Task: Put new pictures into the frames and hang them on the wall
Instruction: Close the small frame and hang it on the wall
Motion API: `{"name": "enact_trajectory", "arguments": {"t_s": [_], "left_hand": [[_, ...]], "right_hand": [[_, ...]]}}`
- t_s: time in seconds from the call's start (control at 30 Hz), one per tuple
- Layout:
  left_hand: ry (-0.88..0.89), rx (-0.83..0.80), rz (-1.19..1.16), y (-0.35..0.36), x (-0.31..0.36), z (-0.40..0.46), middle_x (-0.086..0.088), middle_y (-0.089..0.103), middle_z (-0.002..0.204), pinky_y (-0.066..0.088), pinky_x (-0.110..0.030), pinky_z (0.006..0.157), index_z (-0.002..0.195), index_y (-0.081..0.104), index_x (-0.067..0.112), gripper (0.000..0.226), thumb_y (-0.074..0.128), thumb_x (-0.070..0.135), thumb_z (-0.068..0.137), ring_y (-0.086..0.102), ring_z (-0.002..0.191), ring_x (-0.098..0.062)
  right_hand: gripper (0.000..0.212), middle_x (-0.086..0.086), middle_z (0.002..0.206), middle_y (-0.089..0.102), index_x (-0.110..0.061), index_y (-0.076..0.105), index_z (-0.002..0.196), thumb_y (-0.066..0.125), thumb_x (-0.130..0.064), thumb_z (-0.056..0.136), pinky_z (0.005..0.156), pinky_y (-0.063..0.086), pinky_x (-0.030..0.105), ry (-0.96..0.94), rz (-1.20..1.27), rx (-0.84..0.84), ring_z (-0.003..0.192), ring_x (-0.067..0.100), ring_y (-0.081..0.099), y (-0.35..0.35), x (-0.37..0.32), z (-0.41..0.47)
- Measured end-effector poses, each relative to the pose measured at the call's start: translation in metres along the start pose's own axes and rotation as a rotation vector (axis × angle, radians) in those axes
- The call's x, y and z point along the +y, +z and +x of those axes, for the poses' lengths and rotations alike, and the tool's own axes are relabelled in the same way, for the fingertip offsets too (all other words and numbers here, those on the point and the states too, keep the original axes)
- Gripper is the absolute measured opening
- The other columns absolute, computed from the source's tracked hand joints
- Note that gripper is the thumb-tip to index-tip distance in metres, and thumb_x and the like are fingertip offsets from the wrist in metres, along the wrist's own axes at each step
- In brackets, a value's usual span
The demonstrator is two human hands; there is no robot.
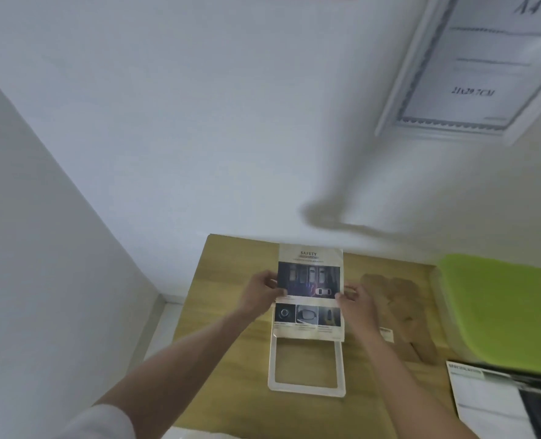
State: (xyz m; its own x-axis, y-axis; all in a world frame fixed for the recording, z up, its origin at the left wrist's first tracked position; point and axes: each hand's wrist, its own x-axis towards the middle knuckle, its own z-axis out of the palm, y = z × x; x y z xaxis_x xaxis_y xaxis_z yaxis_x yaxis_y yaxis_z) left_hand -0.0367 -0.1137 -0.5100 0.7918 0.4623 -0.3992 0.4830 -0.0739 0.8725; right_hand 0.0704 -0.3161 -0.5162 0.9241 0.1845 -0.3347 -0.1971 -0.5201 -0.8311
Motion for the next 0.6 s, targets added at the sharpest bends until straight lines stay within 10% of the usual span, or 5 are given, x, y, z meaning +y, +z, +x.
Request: {"name": "enact_trajectory", "arguments": {"t_s": [0.13,0.33,0.6], "left_hand": [[-0.050,0.047,0.153,0.027,-0.017,-0.014,0.003,0.063,0.075,0.043,-0.011,0.046,0.110,0.064,0.009,0.031,0.073,0.005,0.081,0.060,0.062,-0.005],[-0.037,-0.005,0.439,0.043,-0.044,-0.035,0.000,0.070,0.098,0.049,-0.021,0.062,0.125,0.057,0.016,0.050,0.075,0.015,0.079,0.067,0.083,-0.014],[0.083,-0.076,0.770,0.042,-0.058,-0.042,-0.002,0.056,0.113,0.050,-0.031,0.075,0.141,0.033,0.020,0.079,0.076,0.036,0.078,0.060,0.093,-0.021]], "right_hand": [[0.021,-0.001,0.106,0.064,-0.018,0.057,0.114,0.062,-0.017,0.095,0.068,0.045,0.027,0.051,-0.208,-0.077,0.092,0.016,0.061,-0.005,0.038,-0.012],[0.010,0.003,0.095,0.068,-0.016,0.063,0.096,0.065,-0.011,0.087,0.074,0.054,0.037,0.006,-0.362,-0.088,0.085,0.022,0.063,0.000,0.062,-0.023],[0.058,0.003,0.132,0.045,-0.029,0.041,0.148,0.056,-0.019,0.093,0.079,0.044,0.028,-0.043,-0.574,-0.206,0.111,0.022,0.056,0.002,0.062,-0.033]]}}
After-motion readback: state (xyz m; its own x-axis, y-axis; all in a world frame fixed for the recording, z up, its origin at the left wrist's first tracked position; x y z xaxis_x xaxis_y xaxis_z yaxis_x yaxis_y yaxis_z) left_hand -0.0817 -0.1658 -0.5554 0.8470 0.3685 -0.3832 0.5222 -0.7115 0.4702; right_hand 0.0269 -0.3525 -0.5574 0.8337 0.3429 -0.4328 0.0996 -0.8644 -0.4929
